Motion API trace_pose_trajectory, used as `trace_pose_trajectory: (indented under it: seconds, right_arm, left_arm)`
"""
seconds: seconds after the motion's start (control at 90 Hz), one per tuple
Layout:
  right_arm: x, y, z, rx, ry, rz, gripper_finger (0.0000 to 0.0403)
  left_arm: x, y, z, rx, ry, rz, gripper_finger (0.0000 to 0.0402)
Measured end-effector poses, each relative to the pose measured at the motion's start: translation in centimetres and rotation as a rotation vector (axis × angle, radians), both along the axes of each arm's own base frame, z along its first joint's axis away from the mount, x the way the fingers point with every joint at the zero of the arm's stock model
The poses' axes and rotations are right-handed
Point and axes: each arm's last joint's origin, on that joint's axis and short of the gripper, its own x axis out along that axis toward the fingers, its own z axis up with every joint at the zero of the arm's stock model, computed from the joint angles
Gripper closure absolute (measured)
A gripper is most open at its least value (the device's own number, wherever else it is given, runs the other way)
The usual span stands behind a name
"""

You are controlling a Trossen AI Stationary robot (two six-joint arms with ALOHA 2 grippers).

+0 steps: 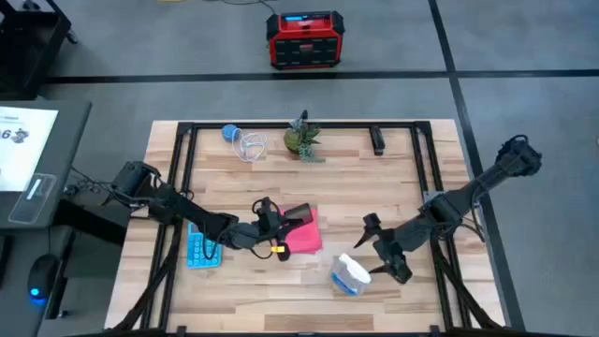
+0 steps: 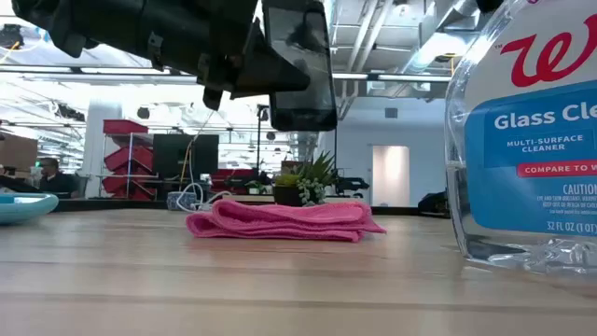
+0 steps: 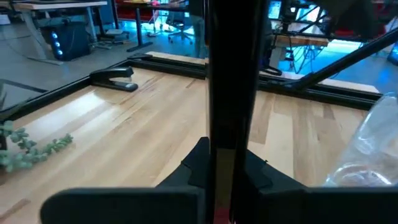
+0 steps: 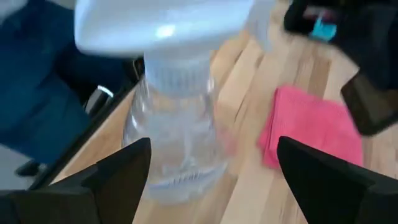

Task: Apply microfiber cloth
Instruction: Spray the front of the cellphone using the spray bottle

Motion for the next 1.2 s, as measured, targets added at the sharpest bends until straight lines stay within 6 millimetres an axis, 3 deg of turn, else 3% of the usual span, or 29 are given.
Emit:
trace_pose_trajectory:
  seconds: [0.333,0.544,0.811,1.2]
  right_arm:
    - [1.8,1.7,-0.5,0.008,-0.095,0.049,0.0066]
    - [1.4,2.4,-0.2,0.006,-0.141,0.063,0.0066]
    - [0.7,2.8,0.2,0.005,-0.161,-0.039,0.0066]
    - [1.3,3.1,0.6,0.067,-0.215,-0.061,0.0064]
  left_arm:
    - [-0.1,0.0,-0.3,-0.004,0.025,0.002,0.0393]
    - [-0.1,0.0,-0.3,-0.002,0.029,0.000,0.0393]
    - [-0.1,0.0,-0.3,0.003,0.033,-0.003,0.0393]
    - [-0.1,0.0,-0.4,0.006,0.035,-0.006,0.0393]
